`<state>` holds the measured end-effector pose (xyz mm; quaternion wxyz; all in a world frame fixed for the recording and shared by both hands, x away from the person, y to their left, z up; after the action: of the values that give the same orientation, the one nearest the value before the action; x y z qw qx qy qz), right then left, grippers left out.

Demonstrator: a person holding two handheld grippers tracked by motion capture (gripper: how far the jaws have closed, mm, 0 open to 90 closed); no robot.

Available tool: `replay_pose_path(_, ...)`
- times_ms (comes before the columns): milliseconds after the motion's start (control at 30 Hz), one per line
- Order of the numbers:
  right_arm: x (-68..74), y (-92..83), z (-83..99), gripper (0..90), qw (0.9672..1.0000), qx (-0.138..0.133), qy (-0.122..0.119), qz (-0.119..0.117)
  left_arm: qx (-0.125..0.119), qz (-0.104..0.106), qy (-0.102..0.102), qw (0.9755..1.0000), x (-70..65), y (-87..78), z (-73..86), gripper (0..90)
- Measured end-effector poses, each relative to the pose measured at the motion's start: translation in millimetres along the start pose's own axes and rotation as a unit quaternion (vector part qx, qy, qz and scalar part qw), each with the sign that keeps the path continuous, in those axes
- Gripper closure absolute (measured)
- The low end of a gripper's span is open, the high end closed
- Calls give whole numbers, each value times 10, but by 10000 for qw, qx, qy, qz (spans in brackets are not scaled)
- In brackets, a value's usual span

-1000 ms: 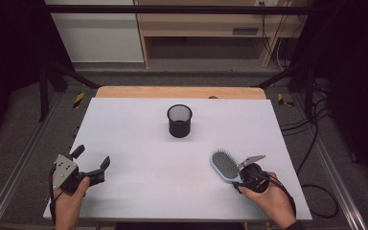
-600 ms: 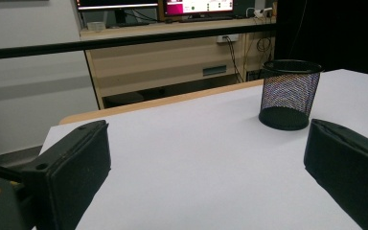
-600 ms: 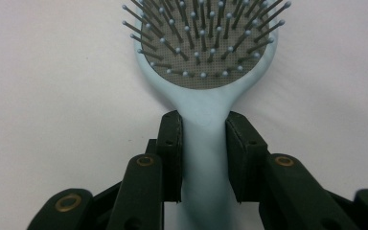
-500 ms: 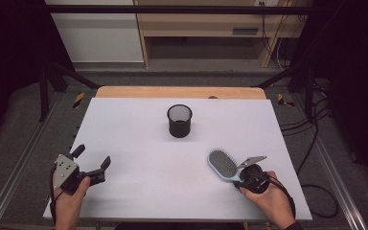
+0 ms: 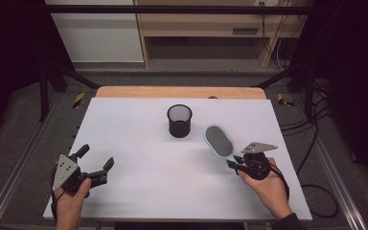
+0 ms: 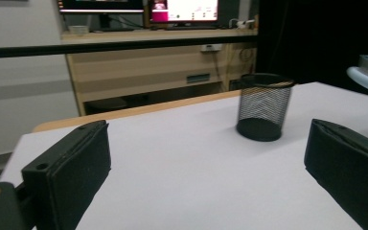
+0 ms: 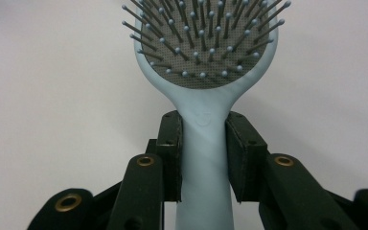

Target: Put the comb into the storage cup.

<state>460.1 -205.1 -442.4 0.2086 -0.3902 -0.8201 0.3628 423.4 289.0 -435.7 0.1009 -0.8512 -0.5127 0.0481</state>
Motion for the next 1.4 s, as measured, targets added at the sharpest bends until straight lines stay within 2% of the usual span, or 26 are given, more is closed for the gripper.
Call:
replay_pose_path(133, 35, -23, -147, 700, 9988, -478, -8, -48, -42, 276, -5, 9996, -139, 58, -72, 19)
replay_pose_path(200, 73, -38, -218, 700, 9973, -730, -63, -102, -38, 405, 83, 9991, -229, 97, -130, 20)
replay_pose_path(333, 150, -33, -331, 700, 9944, -1028, -171, -168, -56, 696, 240, 9973, -399, 189, -278, 19)
replay_pose_path(400, 177, -21, -377, 700, 9934, -1110, -210, -188, -43, 835, 318, 9960, -477, 275, -357, 19)
replay_pose_path(533, 226, 7, -477, 700, 9916, -1252, -267, -208, -202, 1146, 250, 9929, -630, 493, -556, 20)
replay_pose_path(700, 293, 49, -600, 700, 9884, -1454, -330, -280, -352, 1410, 281, 9890, -823, 745, -820, 21)
replay_pose_path(767, 329, 76, -647, 700, 9871, -1529, -345, -331, -395, 1509, 160, 9876, -877, 819, -880, 21)
replay_pose_path(867, 395, 123, -675, 700, 9846, -1668, -325, -412, -467, 1581, -11, 9863, -943, 856, -887, 23)
replay_pose_path(933, 458, 149, -668, 700, 9827, -1760, -310, -480, -414, 1696, -79, 9846, -993, 863, -837, 23)
replay_pose_path(1033, 562, 172, -658, 700, 9817, -1779, -402, -553, -415, 1752, -225, 9834, -1017, 815, -775, 23)
replay_pose_path(1200, 717, 210, -620, 700, 9805, -1755, -571, -671, -438, 1758, -269, 9831, -1021, 747, -778, 23)
replay_pose_path(1300, 756, 221, -609, 700, 9798, -1769, -613, -704, -374, 1817, -380, 9819, -1053, 750, -781, 23)
replay_pose_path(1400, 775, 225, -602, 700, 9793, -1787, -620, -718, -290, 1846, -367, 9817, -1098, 764, -774, 23)
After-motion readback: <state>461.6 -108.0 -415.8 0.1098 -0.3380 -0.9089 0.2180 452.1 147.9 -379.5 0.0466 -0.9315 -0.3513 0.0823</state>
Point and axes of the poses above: each handheld gripper's, and its own axes: y roughly forward along the jaws, z roughly out of its underside, x roughly to its left, the point moved 2 cm from there along y, roughly forward along the jaws, and after that the axes turned 8 degrees about x, right-handed, at the moved point
